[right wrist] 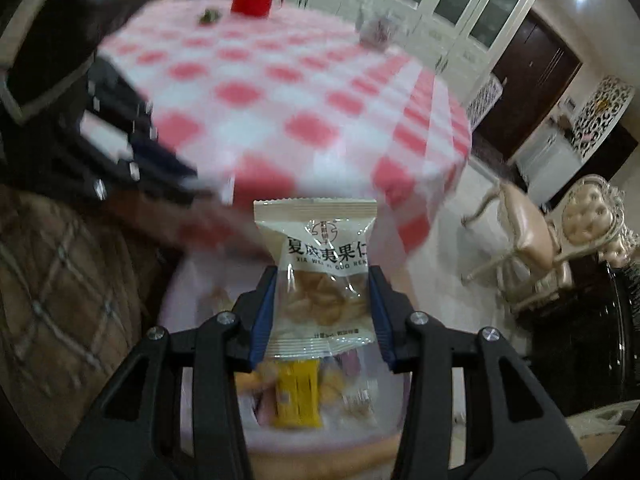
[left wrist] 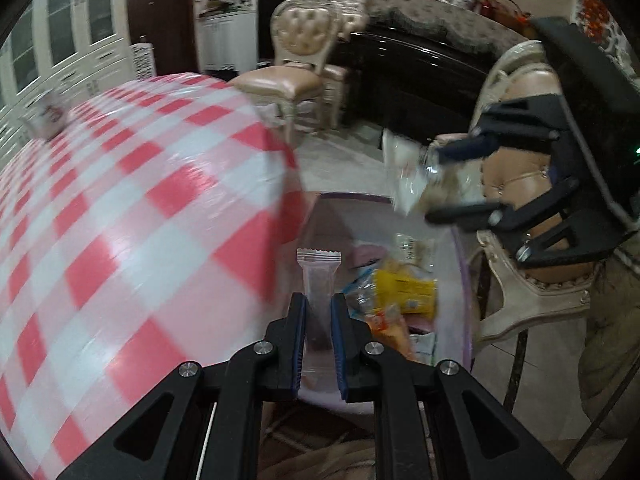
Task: Organize snacks
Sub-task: 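Open both tools to drop the clear packets into the box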
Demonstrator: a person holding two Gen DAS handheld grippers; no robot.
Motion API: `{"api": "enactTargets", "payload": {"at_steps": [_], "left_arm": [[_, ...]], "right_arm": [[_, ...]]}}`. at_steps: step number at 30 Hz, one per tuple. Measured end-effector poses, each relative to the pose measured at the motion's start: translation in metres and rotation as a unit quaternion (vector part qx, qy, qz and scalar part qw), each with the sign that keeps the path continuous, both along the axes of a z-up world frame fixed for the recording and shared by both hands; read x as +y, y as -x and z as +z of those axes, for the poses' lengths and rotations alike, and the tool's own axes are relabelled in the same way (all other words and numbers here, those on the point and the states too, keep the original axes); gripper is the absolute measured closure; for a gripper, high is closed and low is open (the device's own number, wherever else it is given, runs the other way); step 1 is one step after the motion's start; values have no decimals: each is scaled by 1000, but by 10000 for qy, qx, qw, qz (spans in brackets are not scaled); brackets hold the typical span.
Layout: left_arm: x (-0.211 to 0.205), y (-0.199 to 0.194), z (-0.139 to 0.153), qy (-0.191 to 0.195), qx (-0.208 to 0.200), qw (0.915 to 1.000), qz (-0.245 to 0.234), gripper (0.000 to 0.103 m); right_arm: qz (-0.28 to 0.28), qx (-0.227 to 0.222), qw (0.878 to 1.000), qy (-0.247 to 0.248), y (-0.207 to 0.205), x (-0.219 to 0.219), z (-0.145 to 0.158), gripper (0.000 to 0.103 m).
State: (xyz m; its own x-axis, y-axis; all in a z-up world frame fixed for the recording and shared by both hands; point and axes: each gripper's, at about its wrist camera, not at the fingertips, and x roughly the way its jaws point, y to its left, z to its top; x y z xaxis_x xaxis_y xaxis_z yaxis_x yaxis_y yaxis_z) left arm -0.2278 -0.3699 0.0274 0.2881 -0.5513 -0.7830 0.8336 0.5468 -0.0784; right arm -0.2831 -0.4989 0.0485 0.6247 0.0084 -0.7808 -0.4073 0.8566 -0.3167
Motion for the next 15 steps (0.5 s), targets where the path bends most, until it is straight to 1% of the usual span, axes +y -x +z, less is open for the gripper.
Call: {"api": "enactTargets", "payload": {"at_steps": [1,2,3,4,5,6,7,9,10,12,15], "left_arm": [[-5,0,-1,156,99,9997,-156,87],[-8,0,-1,342,227,9987,-311,83],[-12,0,-2,501,396,9970,-449,65],[-15,0,-3,498,469,9967,-437,38],[-14,-2,-3,478,447,9972,-350,29],[-8,-3,-1,543,335,9977,-208,25],[-3,-5,1,603,266,9977,-161,25],[16,-11,8,721,37,9974,65,25],[33,-19,14,812,-139,9961,313,25],[62,-34,22,804,-454,9933,701,25],[109,-60,34,813,-854,9832,1396,25]], "right_arm": [[-60,250,9996,100,-1,-7,-9,54],[-95,370,9991,174,-2,-10,-15,51],[-162,516,9981,304,-2,-15,-23,49],[-253,615,9971,380,-3,-20,-29,42],[-337,638,9966,392,-4,-24,-31,39],[-418,616,9965,372,-5,-27,-31,38],[-501,554,9967,330,-7,-31,-29,36],[-623,286,9975,187,-11,-33,-19,34],[-653,133,9978,73,-14,-33,-13,33],[-623,-262,9972,-313,-22,-22,4,32],[-388,-891,9897,-1052,-43,9,25,25]]}}
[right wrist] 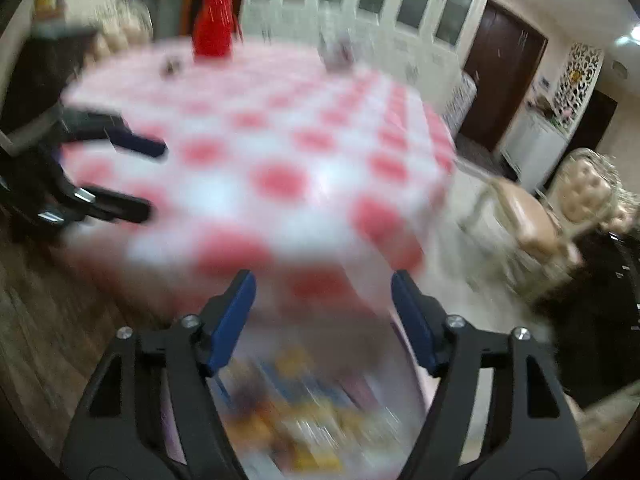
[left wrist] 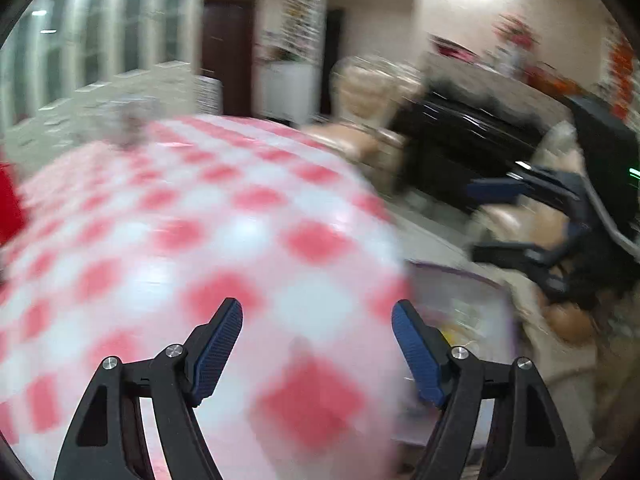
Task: Organize snacks
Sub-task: 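Open both tools to drop the clear packets into the box, then grasp a yellow-green snack bag with the right tool while the left tool grasps the green garlic-pea bag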
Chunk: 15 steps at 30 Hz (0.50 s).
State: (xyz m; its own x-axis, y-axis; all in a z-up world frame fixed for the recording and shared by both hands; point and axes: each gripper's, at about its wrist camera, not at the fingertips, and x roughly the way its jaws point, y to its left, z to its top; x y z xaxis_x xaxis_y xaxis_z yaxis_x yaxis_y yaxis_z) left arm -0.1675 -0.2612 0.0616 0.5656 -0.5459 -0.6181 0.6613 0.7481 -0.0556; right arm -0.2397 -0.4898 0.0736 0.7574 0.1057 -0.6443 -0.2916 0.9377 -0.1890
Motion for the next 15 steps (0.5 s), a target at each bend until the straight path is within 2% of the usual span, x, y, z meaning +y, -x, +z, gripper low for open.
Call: {"api": "enactTargets", "payload": {"at_steps": [2,3,6,7,9,11,12,14,15], "left_arm": [[42,-26,8,44,-133,9975,687,25],[66,-41,11,83,-173,9937,1107,25],[124,-80,12,111,-158,9790,2031,24],[145,-95,11,27,-161,9695,2447,24],[201,-131,5,-150,-32,9388,3440,24],[252,-156,1,36,144,9077,4194,24],[285,-169,0,268,301,8840,4658,24],[333,-186,-2,755,497,8468,5241,24],[360,-190,-2,1100,484,8239,5538,24]], "right_arm": [[185,-340,9984,-404,-23,33,10,21],[252,-414,9975,-514,-35,48,12,20],[509,-430,9957,-640,-85,107,17,20],[556,-424,9953,-664,-101,126,17,20],[719,-190,9934,-870,-138,166,15,20],[851,119,9892,-1187,-174,199,7,19],[874,285,9872,-1301,-190,216,3,19],[891,648,9834,-1444,-229,251,-10,19],[849,770,9820,-1499,-243,264,-15,19]]}}
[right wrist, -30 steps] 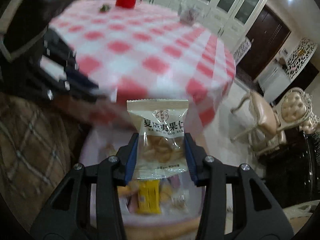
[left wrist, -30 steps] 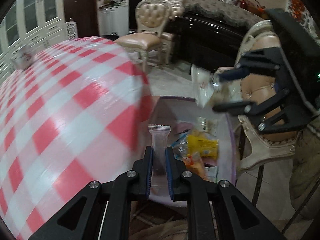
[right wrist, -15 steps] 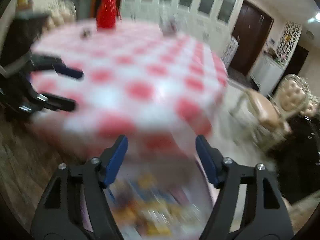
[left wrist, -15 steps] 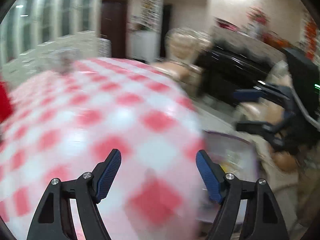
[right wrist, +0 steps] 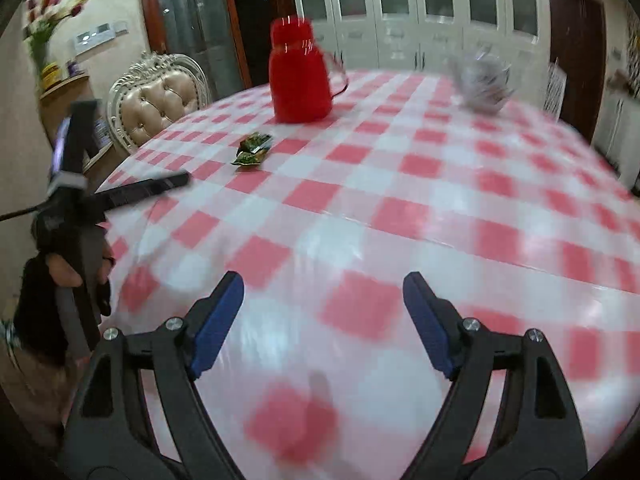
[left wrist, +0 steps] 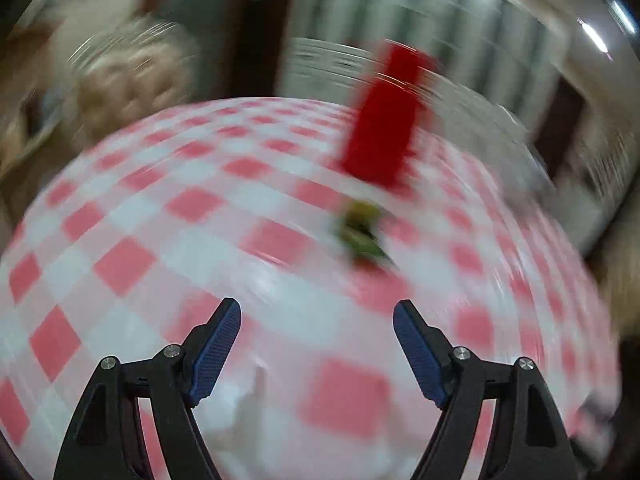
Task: Organize snacks
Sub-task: 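Grasp a yellow-green snack bag with the right tool while the left tool grasps the green garlic-pea bag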
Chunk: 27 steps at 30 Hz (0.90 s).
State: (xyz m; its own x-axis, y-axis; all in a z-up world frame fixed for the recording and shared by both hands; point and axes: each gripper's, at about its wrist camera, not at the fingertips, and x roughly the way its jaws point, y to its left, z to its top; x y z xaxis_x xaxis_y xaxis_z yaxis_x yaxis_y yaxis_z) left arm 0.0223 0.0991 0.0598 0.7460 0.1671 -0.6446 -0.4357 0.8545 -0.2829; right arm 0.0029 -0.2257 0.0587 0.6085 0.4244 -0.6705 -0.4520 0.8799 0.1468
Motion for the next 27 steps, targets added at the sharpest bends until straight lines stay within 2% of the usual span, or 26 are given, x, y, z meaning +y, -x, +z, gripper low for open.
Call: {"api": "enactTargets", "payload": {"at_steps": [1,4,7,10,13,17,20,21,22,25,27], "left_arm": [[20,3,-1,158,-172,9993,295,24],[54,15,-8,308,-643,9931,932,24],[71,25,-7,409,-869,9894,1092,24],[70,34,2,184,-1138,9855,1247,23],[77,29,-2,368,-1127,9849,1260,21],[84,23,-9,703,-940,9856,1216,21],[79,18,-12,638,-824,9887,1078,21],[76,15,-13,604,-802,9899,997,21],[73,14,-12,551,-791,9909,939,21],[64,10,-11,337,-717,9939,769,21],[61,9,-10,316,-727,9946,671,21]], "right_arm": [[-51,146,9999,-57,-16,13,-5,19],[-165,544,9974,-441,-64,59,-15,19],[-121,517,9972,-525,-93,101,-11,19],[17,352,9985,-429,-126,159,-8,19],[219,184,9995,-94,-154,216,-9,19],[467,191,9961,725,-189,270,-27,19],[498,163,9929,1070,-204,282,-37,21],[527,191,9924,1092,-205,280,-39,31],[565,202,9928,1041,-204,276,-40,59],[651,292,9947,742,-184,254,-35,60],[844,397,9938,604,-157,230,-30,60]]}}
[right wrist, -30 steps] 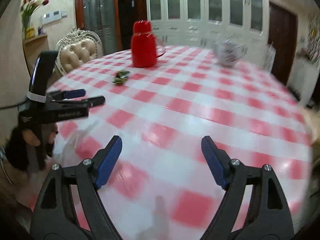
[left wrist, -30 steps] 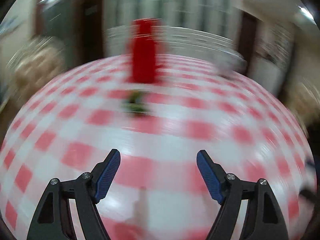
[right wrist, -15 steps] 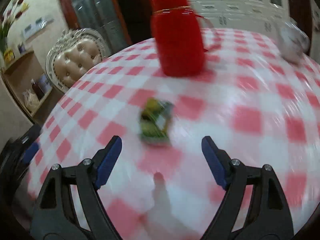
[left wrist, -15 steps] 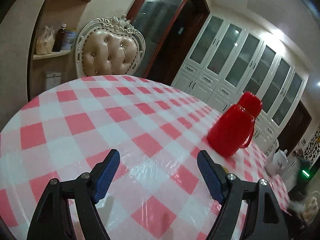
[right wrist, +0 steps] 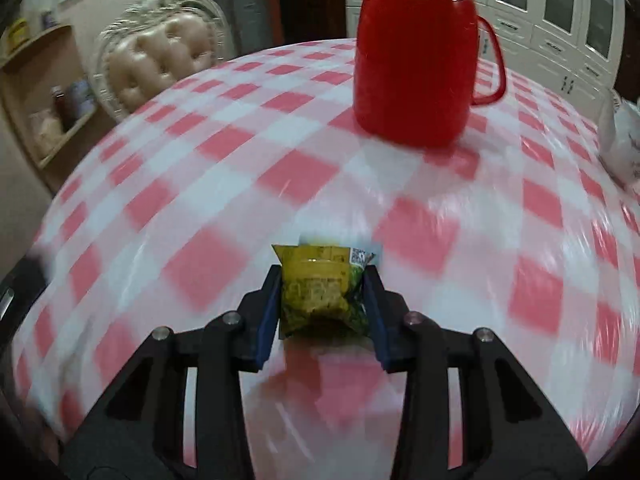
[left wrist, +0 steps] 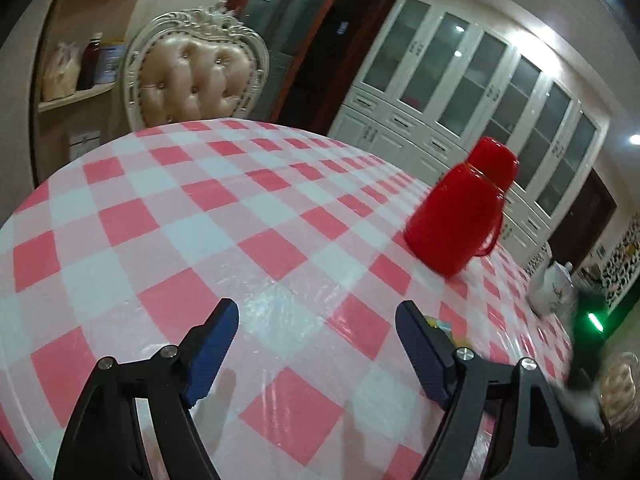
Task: Organize snacks
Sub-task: 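Grasp a yellow-green snack bag with the right tool while the left tool grasps the green garlic-pea bag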
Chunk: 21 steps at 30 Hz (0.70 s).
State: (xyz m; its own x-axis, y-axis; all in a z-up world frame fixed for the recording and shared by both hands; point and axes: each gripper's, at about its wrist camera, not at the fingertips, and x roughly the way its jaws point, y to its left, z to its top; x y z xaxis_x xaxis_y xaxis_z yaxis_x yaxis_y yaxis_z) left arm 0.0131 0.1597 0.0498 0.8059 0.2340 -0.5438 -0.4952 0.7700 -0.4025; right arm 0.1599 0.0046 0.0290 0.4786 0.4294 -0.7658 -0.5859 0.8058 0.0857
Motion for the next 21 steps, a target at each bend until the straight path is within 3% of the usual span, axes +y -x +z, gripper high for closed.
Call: {"api": "enactTargets", "payload": {"at_steps": [3,5,9,11,14,16,21], "left_arm": [[-10,-7,-2,56,44,9989,-465,21],[-21,-15,-6,169,122,9956,-918,20],[-56,-47,-17,198,579,9841,-1665,18],[-74,-62,-22,71,781,9812,-1764,18],[-108,-97,-30,-471,1300,9735,-1820,18],[-119,-113,-31,-715,1424,9731,-1667,18],[-121,-144,-38,-575,1659,9746,-1390,18]], "right_arm": [[231,181,9985,-455,41,-41,8,60],[256,-132,9968,-749,71,-75,22,60],[-281,-514,9956,-728,111,-136,31,59],[-517,-448,9938,-876,122,-163,27,59],[-777,-313,9895,-1174,125,-188,16,59],[-874,-159,9882,-1246,122,-193,10,59],[-814,-200,9892,-1204,124,-191,9,58]]}}
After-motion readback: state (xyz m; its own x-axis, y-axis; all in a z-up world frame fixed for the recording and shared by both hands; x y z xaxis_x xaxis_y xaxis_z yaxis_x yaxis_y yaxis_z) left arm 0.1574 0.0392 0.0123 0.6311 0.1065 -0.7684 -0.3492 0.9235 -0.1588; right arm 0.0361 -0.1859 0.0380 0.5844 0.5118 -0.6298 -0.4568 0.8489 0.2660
